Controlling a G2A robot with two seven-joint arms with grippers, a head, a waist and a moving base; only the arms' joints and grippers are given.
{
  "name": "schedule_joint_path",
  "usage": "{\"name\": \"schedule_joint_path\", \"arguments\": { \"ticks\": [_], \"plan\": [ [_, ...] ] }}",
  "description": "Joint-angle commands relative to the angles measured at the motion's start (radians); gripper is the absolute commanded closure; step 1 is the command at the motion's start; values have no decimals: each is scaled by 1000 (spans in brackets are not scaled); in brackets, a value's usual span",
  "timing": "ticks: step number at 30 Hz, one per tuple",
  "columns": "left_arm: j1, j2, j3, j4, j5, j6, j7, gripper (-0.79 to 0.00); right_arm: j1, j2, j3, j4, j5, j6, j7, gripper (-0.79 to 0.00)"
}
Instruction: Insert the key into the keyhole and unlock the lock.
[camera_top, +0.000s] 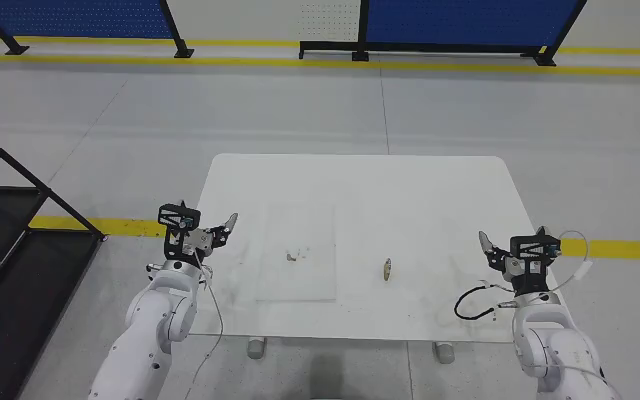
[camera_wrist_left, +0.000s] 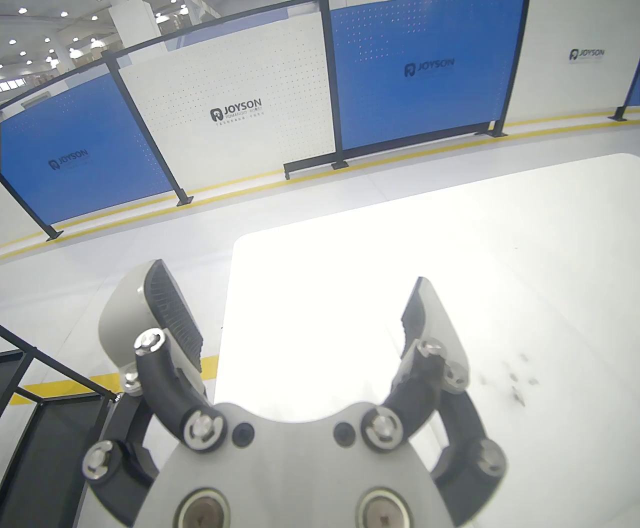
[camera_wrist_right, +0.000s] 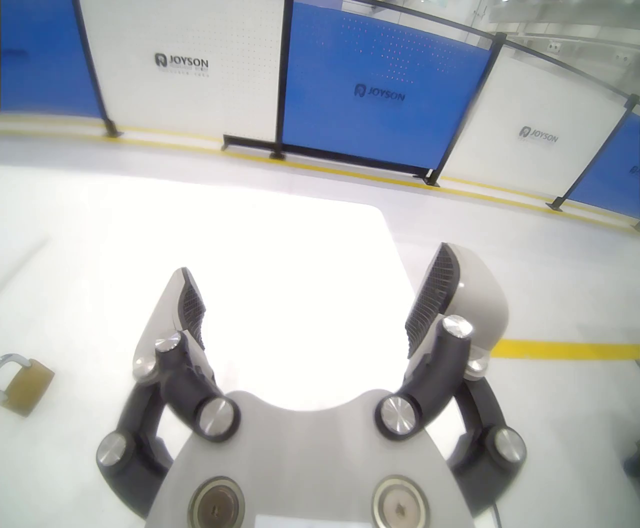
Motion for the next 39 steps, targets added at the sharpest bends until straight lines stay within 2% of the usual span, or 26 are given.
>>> {"name": "schedule_joint_path", "arguments": {
  "ticks": [1,5,9,15,26,31,39],
  "plan": [
    [-2,-1,2,-20,-23,-12,-15,-785,0,0,0,0,0,0,0,-785],
    [-2,-3,-10,-92,-85,-18,-94,-785,0,0,0,0,0,0,0,-785],
    [-11,-5,-14,-173,-171,-30,-228,-785,0,0,0,0,0,0,0,-785],
    [-55,-5,-4,-238,-290,-25,-481,-785,0,0,0,0,0,0,0,-785],
    [-214,-10,78,-199,-423,164,-931,-785,0,0,0,0,0,0,0,-785],
    [-293,-15,129,-149,-447,262,-1054,-785,0,0,0,0,0,0,0,-785],
    [-396,-26,211,-42,-527,329,-1144,-785,0,0,0,0,0,0,0,-785]
  ]
}}
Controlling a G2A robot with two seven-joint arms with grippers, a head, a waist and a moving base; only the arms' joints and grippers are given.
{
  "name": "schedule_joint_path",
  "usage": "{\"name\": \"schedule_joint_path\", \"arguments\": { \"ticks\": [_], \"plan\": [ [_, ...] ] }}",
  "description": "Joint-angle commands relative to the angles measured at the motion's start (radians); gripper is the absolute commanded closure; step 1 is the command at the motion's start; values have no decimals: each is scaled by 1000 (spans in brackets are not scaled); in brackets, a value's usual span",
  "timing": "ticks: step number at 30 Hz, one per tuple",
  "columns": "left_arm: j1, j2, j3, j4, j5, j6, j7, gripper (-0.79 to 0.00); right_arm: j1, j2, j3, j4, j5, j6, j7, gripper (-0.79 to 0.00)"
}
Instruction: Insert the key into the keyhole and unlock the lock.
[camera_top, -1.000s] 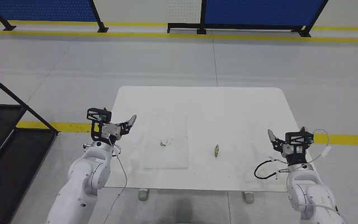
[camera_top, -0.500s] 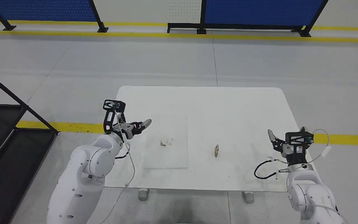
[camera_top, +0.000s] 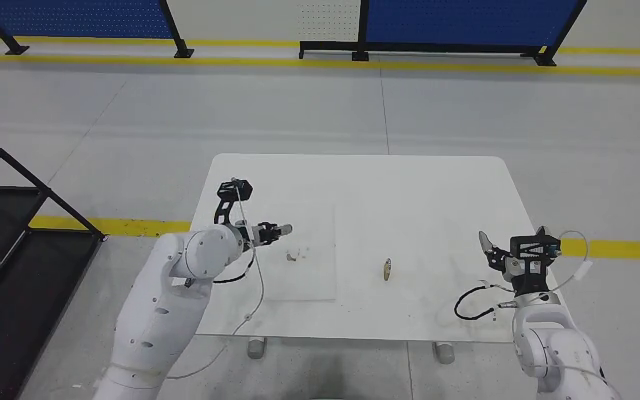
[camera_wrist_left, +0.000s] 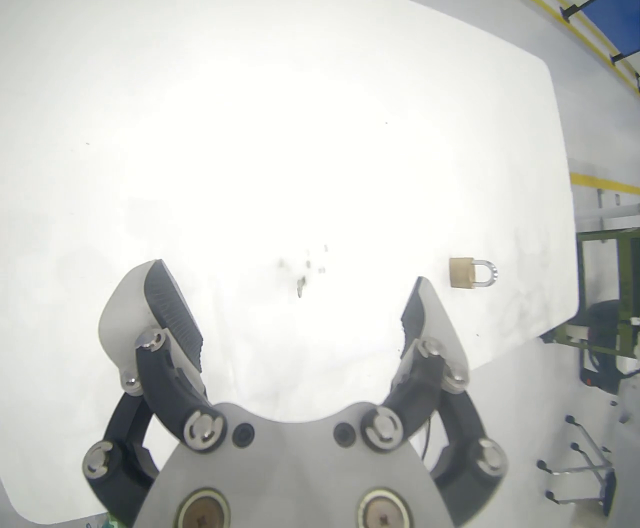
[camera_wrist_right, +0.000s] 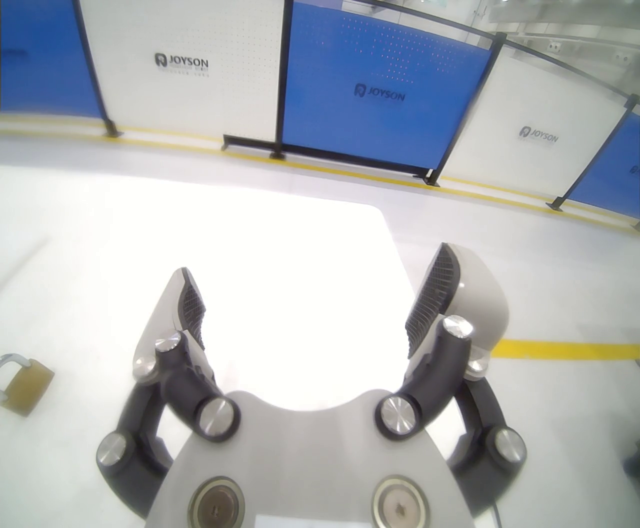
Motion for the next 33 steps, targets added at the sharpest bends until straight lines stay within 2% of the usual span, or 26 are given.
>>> {"name": "schedule_joint_path", "arguments": {
  "ticks": [1,5,13,21,23,27,28,31,33],
  "plan": [
    [-27,-3,24,31,-15,20,-28,-785,0,0,0,0,0,0,0,-785],
    [-71,-8,75,85,-15,45,-48,-785,0,0,0,0,0,0,0,-785],
    [-131,-14,159,189,12,25,-74,-785,0,0,0,0,0,0,0,-785],
    [-170,-19,181,267,-29,30,-90,-785,0,0,0,0,0,0,0,-785],
    [-175,-19,182,273,-36,27,-100,-745,0,0,0,0,0,0,0,-785],
    [-175,-17,188,277,-29,23,-111,-557,0,0,0,0,0,0,0,-785],
    [-174,-16,190,277,-24,23,-111,-536,0,0,0,0,0,0,0,-785],
    [-172,-16,196,281,-20,22,-106,-542,0,0,0,0,0,0,0,-785],
    [-173,-16,203,284,-14,23,-104,-496,0,0,0,0,0,0,0,-785]
  ]
}}
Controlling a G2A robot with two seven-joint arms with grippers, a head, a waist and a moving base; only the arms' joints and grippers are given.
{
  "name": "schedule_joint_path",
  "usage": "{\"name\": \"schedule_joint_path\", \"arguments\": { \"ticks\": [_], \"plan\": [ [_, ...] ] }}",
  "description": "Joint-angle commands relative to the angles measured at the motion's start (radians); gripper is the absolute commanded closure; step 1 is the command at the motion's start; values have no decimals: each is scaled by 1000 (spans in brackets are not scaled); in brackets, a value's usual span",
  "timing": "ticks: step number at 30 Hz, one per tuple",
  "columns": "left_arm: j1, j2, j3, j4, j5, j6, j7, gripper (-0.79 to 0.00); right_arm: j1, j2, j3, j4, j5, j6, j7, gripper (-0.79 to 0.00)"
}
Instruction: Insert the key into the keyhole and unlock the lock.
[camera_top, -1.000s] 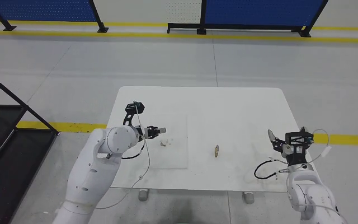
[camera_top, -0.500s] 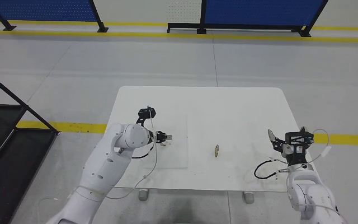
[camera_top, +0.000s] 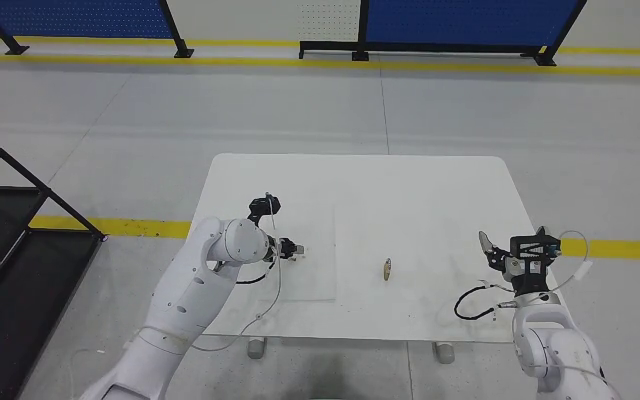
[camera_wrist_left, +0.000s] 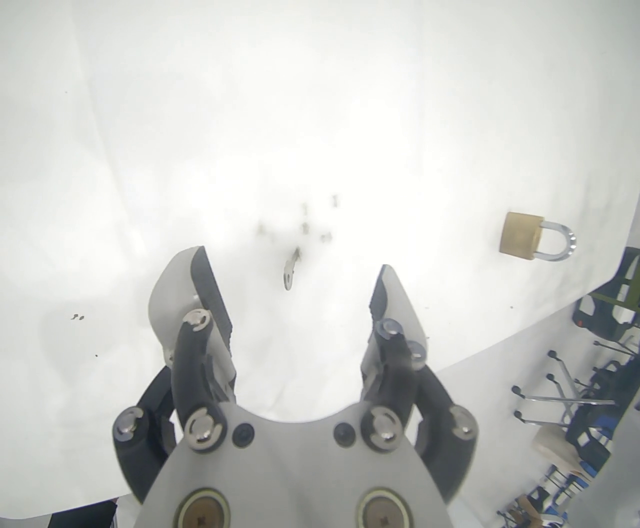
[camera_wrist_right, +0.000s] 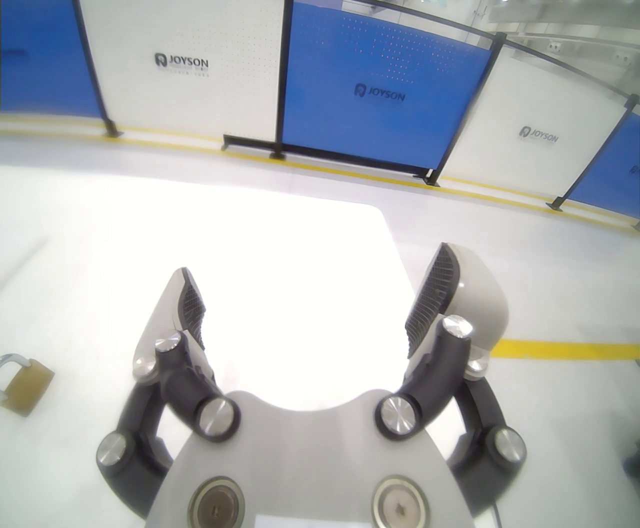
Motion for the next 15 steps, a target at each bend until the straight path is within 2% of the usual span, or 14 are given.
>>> {"name": "schedule_joint_path", "arguments": {
  "ticks": [1,2,6,12,15],
  "plan": [
    [-1,0,6,4,1,1,-1,-480,0,0,0,0,0,0,0,-785],
    [-3,0,9,6,4,-1,-1,-456,0,0,0,0,0,0,0,-785],
    [-8,1,17,18,10,-12,1,-440,0,0,0,0,0,0,0,-785],
    [-18,0,27,44,6,-17,3,-317,0,0,0,0,0,0,0,-785],
    [-22,-1,33,54,1,-17,4,-289,0,0,0,0,0,0,0,-785]
  ]
}}
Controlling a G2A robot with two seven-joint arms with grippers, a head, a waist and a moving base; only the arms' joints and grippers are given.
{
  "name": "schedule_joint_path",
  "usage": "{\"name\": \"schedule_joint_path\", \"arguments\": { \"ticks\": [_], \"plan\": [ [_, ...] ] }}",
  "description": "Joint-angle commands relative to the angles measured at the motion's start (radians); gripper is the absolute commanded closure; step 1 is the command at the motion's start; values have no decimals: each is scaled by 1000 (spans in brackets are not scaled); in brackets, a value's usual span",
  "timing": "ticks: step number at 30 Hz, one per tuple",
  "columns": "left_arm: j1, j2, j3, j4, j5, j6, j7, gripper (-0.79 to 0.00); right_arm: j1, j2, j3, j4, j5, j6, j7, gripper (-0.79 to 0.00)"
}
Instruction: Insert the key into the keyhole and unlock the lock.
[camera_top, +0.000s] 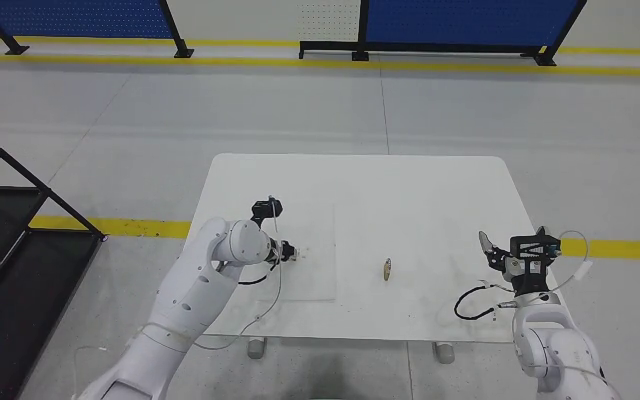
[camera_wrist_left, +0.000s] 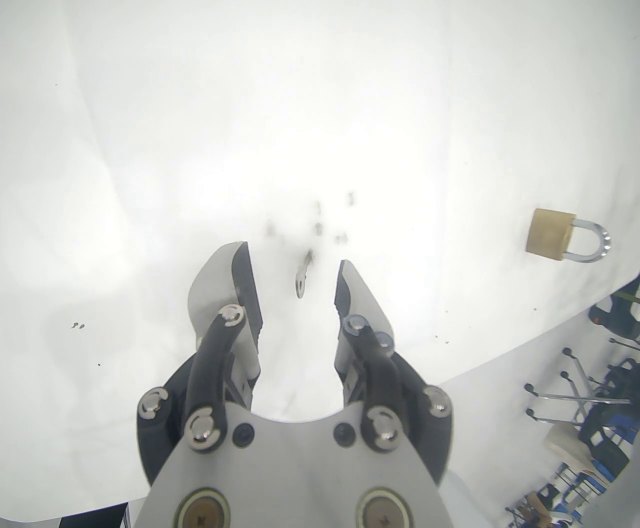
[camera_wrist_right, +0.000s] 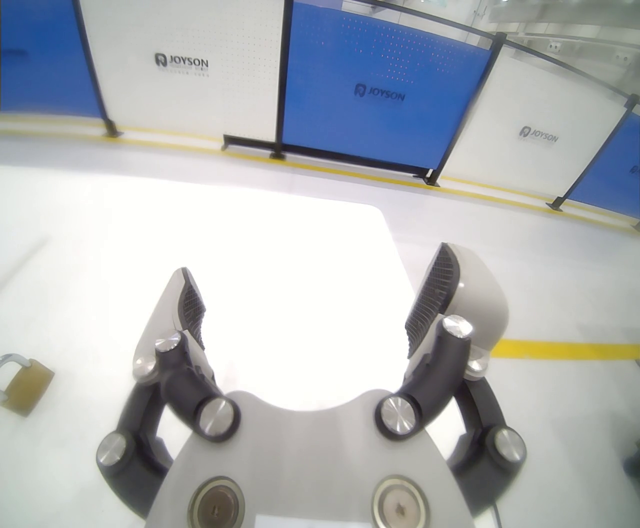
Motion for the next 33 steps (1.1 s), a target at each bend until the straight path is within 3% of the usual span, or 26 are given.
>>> {"name": "schedule_joint_path", "arguments": {
  "ticks": [1,10,19,33],
  "plan": [
    [-2,-1,5,6,-4,-1,1,-277,0,0,0,0,0,0,0,-785],
    [-7,0,17,17,-9,-4,2,-215,0,0,0,0,0,0,0,-785],
    [-6,2,19,18,-8,-9,1,-37,0,0,0,0,0,0,0,-785],
    [-14,4,25,31,-23,-8,4,-65,0,0,0,0,0,0,0,-785]
  ]
}}
